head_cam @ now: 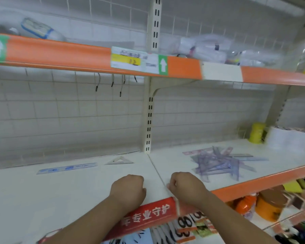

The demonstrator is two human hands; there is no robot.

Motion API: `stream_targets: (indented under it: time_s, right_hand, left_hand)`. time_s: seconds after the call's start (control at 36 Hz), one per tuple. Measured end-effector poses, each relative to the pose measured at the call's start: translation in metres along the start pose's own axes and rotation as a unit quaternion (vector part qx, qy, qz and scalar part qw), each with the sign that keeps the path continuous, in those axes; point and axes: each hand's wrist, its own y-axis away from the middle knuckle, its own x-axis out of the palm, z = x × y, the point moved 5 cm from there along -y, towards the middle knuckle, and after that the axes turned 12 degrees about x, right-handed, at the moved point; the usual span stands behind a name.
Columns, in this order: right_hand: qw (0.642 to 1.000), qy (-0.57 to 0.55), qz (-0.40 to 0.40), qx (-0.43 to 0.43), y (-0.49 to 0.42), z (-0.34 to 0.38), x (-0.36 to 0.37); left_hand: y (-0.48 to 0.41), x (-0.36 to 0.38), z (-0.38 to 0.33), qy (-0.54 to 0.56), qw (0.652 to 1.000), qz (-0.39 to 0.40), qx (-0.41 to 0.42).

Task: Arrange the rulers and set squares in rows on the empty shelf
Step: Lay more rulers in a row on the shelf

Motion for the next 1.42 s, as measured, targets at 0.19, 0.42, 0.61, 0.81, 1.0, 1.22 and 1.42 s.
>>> stream_targets:
  time_s: [0.19,0.42,0.61,0.81,1.0,1.22,1.42]
  right_hand:
    - [0.999,0.027,0.008,-0.017,-0.013,-0.096,-0.025]
    - [0.999,0.032,0.010,-0.003,-0.025,-0.172,-0.048]
    - [1.000,0.004,0.002,0.009,-0.040,-0.187,-0.047]
    - [1.000,0.001,-0.019,0.020,-0.062,-0.200,-0.049]
    - [0.999,-0.011,-0.018,0.038,-0.075,-0.215,-0.051]
    - [0.998,-0.003,0.007,0.060,-0.113,-0.258,-0.063]
    - [1.000,0.024,0.008,-0.013,-0.153,-0.275,-0.072]
  left_hand:
    - [-0.043,0.008,-0.080,0.002,1.000,-0.014,-0.010]
    - [-0.073,0.016,-0.137,0.012,0.999,-0.006,-0.035]
    - [-0.106,0.016,-0.159,-0.006,1.000,0.003,-0.017]
    - [-0.144,0.014,-0.166,0.002,1.000,-0.016,0.020]
    - [-0.179,0.023,-0.175,0.017,0.999,0.002,0.047]
    - [-0.212,0.027,-0.199,-0.008,0.999,0.009,0.043]
    - [-0.235,0.032,-0.205,-0.027,0.999,0.019,-0.028]
